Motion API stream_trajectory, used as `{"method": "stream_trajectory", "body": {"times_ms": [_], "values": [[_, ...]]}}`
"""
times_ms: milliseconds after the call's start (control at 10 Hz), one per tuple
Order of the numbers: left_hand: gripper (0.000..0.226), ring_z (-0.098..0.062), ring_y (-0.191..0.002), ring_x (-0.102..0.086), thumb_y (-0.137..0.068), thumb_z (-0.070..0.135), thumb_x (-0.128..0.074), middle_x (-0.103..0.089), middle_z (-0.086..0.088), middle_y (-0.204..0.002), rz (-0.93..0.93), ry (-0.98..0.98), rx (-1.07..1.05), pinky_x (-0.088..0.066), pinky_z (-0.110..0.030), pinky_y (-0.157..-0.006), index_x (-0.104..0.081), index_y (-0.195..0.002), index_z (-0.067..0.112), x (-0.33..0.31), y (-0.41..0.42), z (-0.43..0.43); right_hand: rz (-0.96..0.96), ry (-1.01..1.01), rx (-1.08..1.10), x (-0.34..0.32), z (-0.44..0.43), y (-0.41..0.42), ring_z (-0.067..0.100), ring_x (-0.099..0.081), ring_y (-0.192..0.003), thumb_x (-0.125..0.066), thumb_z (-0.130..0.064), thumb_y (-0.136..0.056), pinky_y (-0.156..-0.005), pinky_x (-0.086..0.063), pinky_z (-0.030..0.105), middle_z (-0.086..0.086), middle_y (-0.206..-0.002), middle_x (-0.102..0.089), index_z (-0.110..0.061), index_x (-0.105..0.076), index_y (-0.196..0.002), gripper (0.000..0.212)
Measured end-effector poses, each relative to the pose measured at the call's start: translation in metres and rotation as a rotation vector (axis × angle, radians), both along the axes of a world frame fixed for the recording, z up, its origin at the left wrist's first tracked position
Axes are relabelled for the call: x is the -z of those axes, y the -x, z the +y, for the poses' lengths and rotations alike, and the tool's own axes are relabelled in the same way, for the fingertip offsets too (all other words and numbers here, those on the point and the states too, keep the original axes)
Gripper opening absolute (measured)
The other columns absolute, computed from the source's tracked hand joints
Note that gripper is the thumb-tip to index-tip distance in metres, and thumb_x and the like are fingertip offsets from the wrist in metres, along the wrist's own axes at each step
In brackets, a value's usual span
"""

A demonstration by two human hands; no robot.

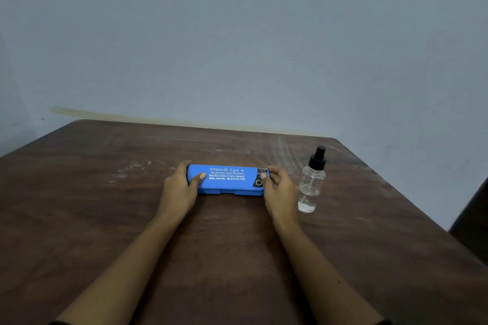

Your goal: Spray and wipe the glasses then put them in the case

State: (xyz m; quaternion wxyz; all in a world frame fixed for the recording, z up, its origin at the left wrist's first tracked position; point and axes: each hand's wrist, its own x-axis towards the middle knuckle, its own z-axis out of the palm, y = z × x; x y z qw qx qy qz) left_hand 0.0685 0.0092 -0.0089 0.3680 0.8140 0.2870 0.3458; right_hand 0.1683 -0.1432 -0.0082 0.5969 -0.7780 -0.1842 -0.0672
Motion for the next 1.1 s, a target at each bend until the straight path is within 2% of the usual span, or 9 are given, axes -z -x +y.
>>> {"method": "stream_trajectory", "body": {"times_ms": [100,200,400,600,700,800,900,1000,1100], "values": [[0.047,-0.037,-0.116,-0.05,-0.089,0.024,-0.054,-0.056,-0.023,-0.125,-0.001,0.003,0.0,-0.039,-0.036,-0.089,-0.044,-0.13,0.004,0.0,0.005,-0.005,-0.007,0.009,-0.001,-0.002,-0.006,0.008,0.018,-0.062,-0.097,-0.05,-0.013,-0.092,-0.07,-0.04,0.012,0.013,-0.108,-0.068,-0.004,-0.059,-0.113,0.024],[0.048,-0.037,-0.116,-0.05,-0.089,0.024,-0.055,-0.056,-0.023,-0.125,0.008,0.0,0.01,-0.04,-0.037,-0.091,-0.044,-0.13,0.003,0.0,0.011,-0.012,0.013,-0.006,0.004,-0.005,-0.016,0.017,0.012,-0.056,-0.09,-0.047,-0.012,-0.092,-0.059,-0.035,0.01,0.012,-0.108,-0.067,-0.005,-0.058,-0.115,0.026],[0.047,-0.037,-0.115,-0.05,-0.087,0.026,-0.056,-0.058,-0.024,-0.121,0.025,0.016,0.042,-0.04,-0.038,-0.09,-0.046,-0.128,0.004,0.002,0.018,-0.019,0.032,0.006,0.017,-0.005,-0.027,0.023,0.014,-0.056,-0.089,-0.045,-0.006,-0.09,-0.068,-0.035,0.014,0.014,-0.105,-0.066,-0.005,-0.059,-0.115,0.029],[0.044,-0.035,-0.108,-0.055,-0.086,0.026,-0.058,-0.062,-0.023,-0.114,0.006,0.014,0.043,-0.041,-0.034,-0.083,-0.049,-0.123,0.003,0.003,0.022,-0.023,0.07,0.016,-0.024,-0.007,-0.03,0.027,0.009,-0.052,-0.089,-0.042,-0.006,-0.092,-0.07,-0.037,0.014,0.012,-0.113,-0.063,-0.006,-0.055,-0.12,0.031],[0.046,-0.035,-0.109,-0.054,-0.087,0.027,-0.056,-0.06,-0.023,-0.117,0.027,0.015,0.041,-0.041,-0.034,-0.084,-0.047,-0.126,0.004,0.001,0.022,-0.024,0.06,0.044,-0.04,-0.009,-0.031,0.028,0.01,-0.053,-0.095,-0.042,-0.007,-0.093,-0.074,-0.037,0.016,0.011,-0.118,-0.062,-0.006,-0.053,-0.123,0.032],[0.05,-0.035,-0.117,-0.05,-0.089,0.028,-0.052,-0.056,-0.022,-0.125,0.047,-0.006,0.041,-0.04,-0.034,-0.089,-0.042,-0.13,0.002,-0.001,0.026,-0.032,0.034,0.086,-0.036,-0.007,-0.03,0.03,0.02,-0.054,-0.113,-0.041,-0.01,-0.094,-0.09,-0.041,0.026,0.013,-0.126,-0.058,-0.007,-0.048,-0.127,0.034],[0.054,-0.033,-0.128,-0.041,-0.091,0.027,-0.05,-0.047,-0.02,-0.137,0.029,-0.043,0.036,-0.035,-0.034,-0.099,-0.035,-0.135,0.002,0.0,0.03,-0.036,-0.04,0.149,-0.003,-0.004,-0.029,0.031,0.027,-0.055,-0.112,-0.04,-0.011,-0.094,-0.089,-0.043,0.03,0.017,-0.122,-0.059,-0.005,-0.047,-0.127,0.034],[0.057,-0.025,-0.143,-0.013,-0.093,0.028,-0.043,-0.021,-0.011,-0.154,0.046,-0.229,0.008,-0.013,-0.036,-0.116,-0.024,-0.142,0.007,0.002,0.035,-0.036,-0.276,0.316,0.065,-0.008,-0.03,0.044,0.03,-0.057,-0.104,-0.039,-0.01,-0.094,-0.078,-0.045,0.034,0.015,-0.117,-0.059,-0.005,-0.045,-0.128,0.035],[0.055,-0.026,-0.144,-0.012,-0.093,0.032,-0.036,-0.021,-0.01,-0.154,0.063,-0.407,-0.041,-0.007,-0.037,-0.116,-0.026,-0.142,0.008,0.005,0.037,-0.04,-0.422,0.373,0.051,-0.009,-0.03,0.057,0.028,-0.06,-0.105,-0.039,-0.007,-0.088,-0.077,-0.05,0.034,0.01,-0.121,-0.06,-0.006,-0.047,-0.128,0.04]]}}
